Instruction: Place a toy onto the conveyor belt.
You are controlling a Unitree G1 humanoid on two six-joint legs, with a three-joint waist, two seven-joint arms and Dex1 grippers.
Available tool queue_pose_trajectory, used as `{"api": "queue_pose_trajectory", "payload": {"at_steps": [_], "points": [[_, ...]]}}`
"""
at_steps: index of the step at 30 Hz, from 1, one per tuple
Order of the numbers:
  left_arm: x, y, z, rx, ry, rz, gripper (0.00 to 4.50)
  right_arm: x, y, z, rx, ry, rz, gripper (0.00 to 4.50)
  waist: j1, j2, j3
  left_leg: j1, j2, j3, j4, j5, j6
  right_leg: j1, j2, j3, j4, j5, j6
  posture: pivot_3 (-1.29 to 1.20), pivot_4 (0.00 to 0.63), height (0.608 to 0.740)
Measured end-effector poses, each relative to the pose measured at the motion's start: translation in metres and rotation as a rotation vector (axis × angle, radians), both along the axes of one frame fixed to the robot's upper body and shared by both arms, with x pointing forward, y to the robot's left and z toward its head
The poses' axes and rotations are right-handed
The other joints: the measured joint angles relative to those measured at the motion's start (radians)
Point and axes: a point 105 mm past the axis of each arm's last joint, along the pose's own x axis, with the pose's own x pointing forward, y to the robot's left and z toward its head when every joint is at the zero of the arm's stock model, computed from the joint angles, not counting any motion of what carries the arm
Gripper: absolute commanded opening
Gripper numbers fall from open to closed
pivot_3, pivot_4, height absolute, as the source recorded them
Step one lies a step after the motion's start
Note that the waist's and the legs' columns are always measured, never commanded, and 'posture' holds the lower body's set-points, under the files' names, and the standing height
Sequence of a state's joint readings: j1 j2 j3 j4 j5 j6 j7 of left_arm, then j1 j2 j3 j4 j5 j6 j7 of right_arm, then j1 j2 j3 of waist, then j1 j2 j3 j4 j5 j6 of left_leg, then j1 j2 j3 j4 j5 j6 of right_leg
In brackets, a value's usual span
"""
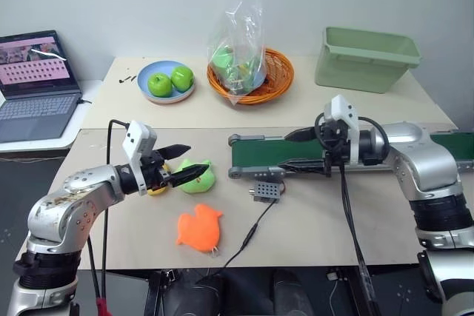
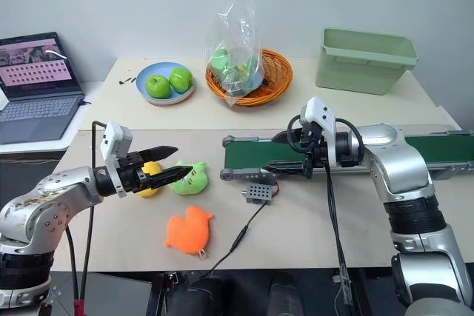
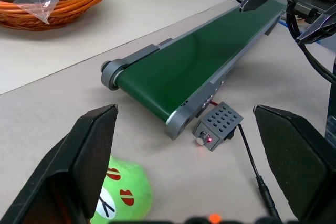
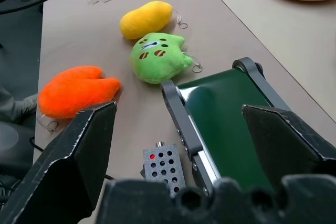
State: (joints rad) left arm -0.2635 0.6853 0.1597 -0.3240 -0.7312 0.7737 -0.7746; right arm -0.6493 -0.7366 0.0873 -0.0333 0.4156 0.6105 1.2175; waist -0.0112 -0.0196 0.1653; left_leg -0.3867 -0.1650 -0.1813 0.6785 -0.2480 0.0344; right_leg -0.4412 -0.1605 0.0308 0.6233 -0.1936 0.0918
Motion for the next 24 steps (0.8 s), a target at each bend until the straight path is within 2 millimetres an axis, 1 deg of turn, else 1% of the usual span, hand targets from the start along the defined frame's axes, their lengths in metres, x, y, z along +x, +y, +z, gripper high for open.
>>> {"api": "queue_pose_trajectory", "payload": {"at_steps": [3,4,6,7,9,10,12,15,17,20,21,22,24], "points": [[0.001,0.001,0.002,-0.019,-0.001,0.009,4.41,0.000,0.000,0.000,0.000,0.000,0.000,4.50,0.000,0.000,0.000,0.001,0.001,0.001,0.000,0.000,0.000,0.000,0.001,0.001,0.000,0.000,0.000,0.00,0.150,0.740],[0.004,0.007,0.008,-0.084,-0.010,0.039,4.41,0.000,0.000,-0.001,0.001,0.001,0.002,4.50,-0.001,0.000,0.000,0.001,0.001,0.002,0.000,-0.001,0.000,0.000,0.001,0.002,0.000,0.000,0.000,0.00,0.150,0.740],[0.011,0.030,0.019,-0.196,-0.026,0.134,4.41,0.000,0.003,-0.003,-0.002,0.004,0.012,4.50,-0.003,0.000,0.000,0.002,0.004,0.003,0.000,-0.002,-0.002,0.000,0.004,0.003,0.000,0.001,-0.001,0.00,0.150,0.740],[0.014,0.047,0.022,-0.232,-0.029,0.199,4.41,0.000,0.003,-0.004,-0.003,0.008,0.012,4.50,-0.004,0.000,0.000,0.003,0.005,0.004,0.000,-0.003,-0.003,0.000,0.006,0.005,0.000,0.001,-0.001,0.00,0.150,0.740],[0.019,0.068,0.020,-0.269,-0.019,0.302,4.41,0.002,0.002,-0.006,-0.003,0.013,0.005,4.50,-0.003,0.000,0.000,0.004,0.007,0.004,-0.001,-0.003,-0.004,0.000,0.008,0.005,0.000,0.000,-0.001,0.00,0.150,0.740],[0.022,0.084,0.016,-0.297,-0.001,0.380,4.41,0.003,0.002,-0.006,0.000,0.016,0.007,4.50,-0.003,0.000,0.000,0.005,0.007,0.005,-0.001,-0.004,-0.004,0.000,0.009,0.007,0.000,0.001,-0.001,0.00,0.150,0.740],[0.024,0.108,0.002,-0.334,0.048,0.511,4.41,0.004,0.003,-0.007,0.000,0.014,0.010,4.50,-0.003,0.000,0.000,0.005,0.007,0.006,-0.001,-0.004,-0.004,-0.001,0.010,0.009,0.000,0.001,-0.002,0.00,0.150,0.740],[0.022,0.128,-0.021,-0.407,0.147,0.638,4.41,0.006,0.004,-0.006,-0.001,0.010,0.013,4.50,-0.001,0.000,0.000,0.005,0.007,0.007,0.000,-0.004,-0.004,-0.001,0.010,0.010,0.000,0.001,-0.002,0.00,0.150,0.740],[0.020,0.132,-0.032,-0.504,0.219,0.679,4.41,0.007,0.005,-0.005,-0.002,0.007,0.020,4.50,0.000,0.000,0.000,0.005,0.007,0.007,0.000,-0.005,-0.003,0.000,0.010,0.010,0.000,0.001,-0.002,0.00,0.150,0.740],[0.017,0.132,-0.051,-0.640,0.340,0.722,4.41,0.008,0.007,-0.004,-0.006,-0.003,0.027,4.50,0.002,0.000,0.000,0.006,0.007,0.007,0.000,-0.005,-0.003,0.000,0.010,0.010,0.000,0.001,-0.002,0.00,0.150,0.740],[0.016,0.134,-0.062,-0.707,0.406,0.756,4.41,0.008,0.007,-0.005,-0.011,-0.003,0.024,4.50,0.002,-0.001,0.000,0.006,0.008,0.007,0.000,-0.005,-0.003,0.000,0.010,0.010,0.000,0.001,-0.002,0.00,0.150,0.740],[0.016,0.137,-0.068,-0.764,0.441,0.783,4.41,0.009,0.007,-0.006,-0.013,-0.003,0.022,4.50,0.002,-0.001,0.000,0.006,0.007,0.007,0.000,-0.005,-0.003,0.000,0.010,0.010,0.001,0.001,-0.002,0.00,0.150,0.740],[0.011,0.142,-0.089,-0.882,0.550,0.845,4.41,0.009,0.006,-0.006,-0.017,-0.002,0.020,4.50,0.001,-0.001,0.000,0.006,0.008,0.008,0.000,-0.005,-0.004,-0.001,0.011,0.011,0.001,0.001,-0.002,0.00,0.150,0.740]]}}
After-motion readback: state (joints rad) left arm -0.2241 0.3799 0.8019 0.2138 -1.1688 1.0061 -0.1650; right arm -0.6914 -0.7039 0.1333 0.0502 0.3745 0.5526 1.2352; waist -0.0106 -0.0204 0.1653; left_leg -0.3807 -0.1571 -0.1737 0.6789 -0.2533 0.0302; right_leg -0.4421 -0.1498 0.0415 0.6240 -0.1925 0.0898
